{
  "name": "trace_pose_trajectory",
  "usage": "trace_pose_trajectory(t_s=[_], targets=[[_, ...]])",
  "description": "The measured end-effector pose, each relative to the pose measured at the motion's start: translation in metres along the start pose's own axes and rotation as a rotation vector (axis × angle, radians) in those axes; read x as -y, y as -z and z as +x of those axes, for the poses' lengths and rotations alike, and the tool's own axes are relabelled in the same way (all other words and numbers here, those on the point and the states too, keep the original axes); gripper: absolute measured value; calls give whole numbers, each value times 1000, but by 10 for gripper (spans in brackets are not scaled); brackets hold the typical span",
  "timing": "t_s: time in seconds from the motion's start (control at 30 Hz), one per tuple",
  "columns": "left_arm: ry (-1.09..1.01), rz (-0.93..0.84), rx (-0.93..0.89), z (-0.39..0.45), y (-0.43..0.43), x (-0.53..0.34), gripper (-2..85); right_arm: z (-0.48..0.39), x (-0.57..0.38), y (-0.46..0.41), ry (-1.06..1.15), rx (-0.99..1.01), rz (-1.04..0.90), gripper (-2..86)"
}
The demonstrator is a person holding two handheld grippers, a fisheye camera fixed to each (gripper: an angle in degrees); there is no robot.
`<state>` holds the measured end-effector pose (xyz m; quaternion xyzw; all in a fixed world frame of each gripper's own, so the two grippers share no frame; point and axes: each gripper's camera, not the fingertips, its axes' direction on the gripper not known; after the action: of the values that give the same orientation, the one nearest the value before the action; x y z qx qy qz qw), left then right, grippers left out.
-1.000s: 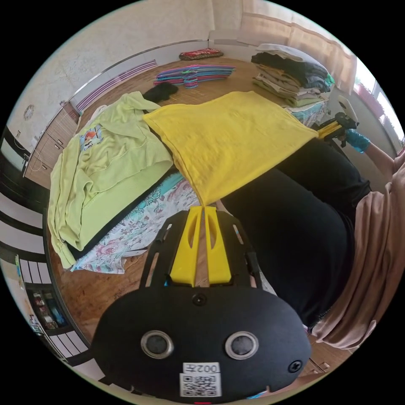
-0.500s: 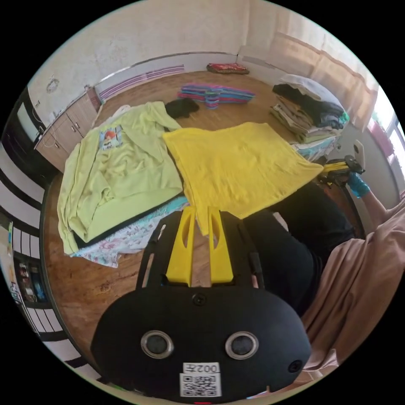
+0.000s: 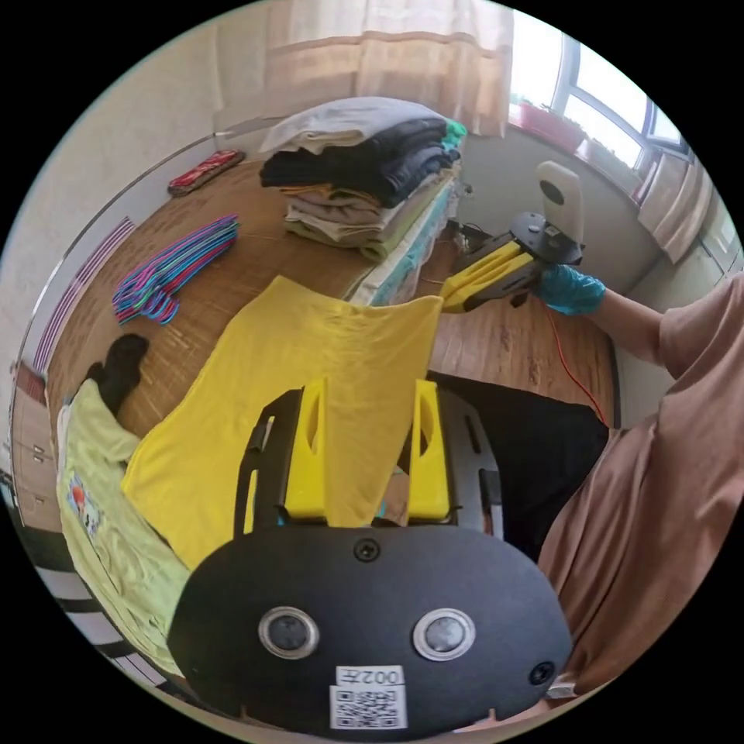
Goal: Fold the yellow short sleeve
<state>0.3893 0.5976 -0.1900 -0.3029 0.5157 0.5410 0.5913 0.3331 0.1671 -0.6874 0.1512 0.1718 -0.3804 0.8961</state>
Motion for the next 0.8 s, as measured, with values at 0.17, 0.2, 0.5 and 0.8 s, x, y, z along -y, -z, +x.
trace_pose_trajectory(t_s=[0.17,0.2,0.5,0.8], targets=[[-49,-50,53,34,-40,51,123,-6,18,3,-33,-19,51,-9],[-51,-56,62,38,-43,55,123,-8,23,4,-39,-23,63,-9],[137,-91,275,45,-73,80,9,-31,61,1,69,26,117,8],[212,-36,225,44,-57,78,-8,-43,87,-55,264,-153,-69,182]])
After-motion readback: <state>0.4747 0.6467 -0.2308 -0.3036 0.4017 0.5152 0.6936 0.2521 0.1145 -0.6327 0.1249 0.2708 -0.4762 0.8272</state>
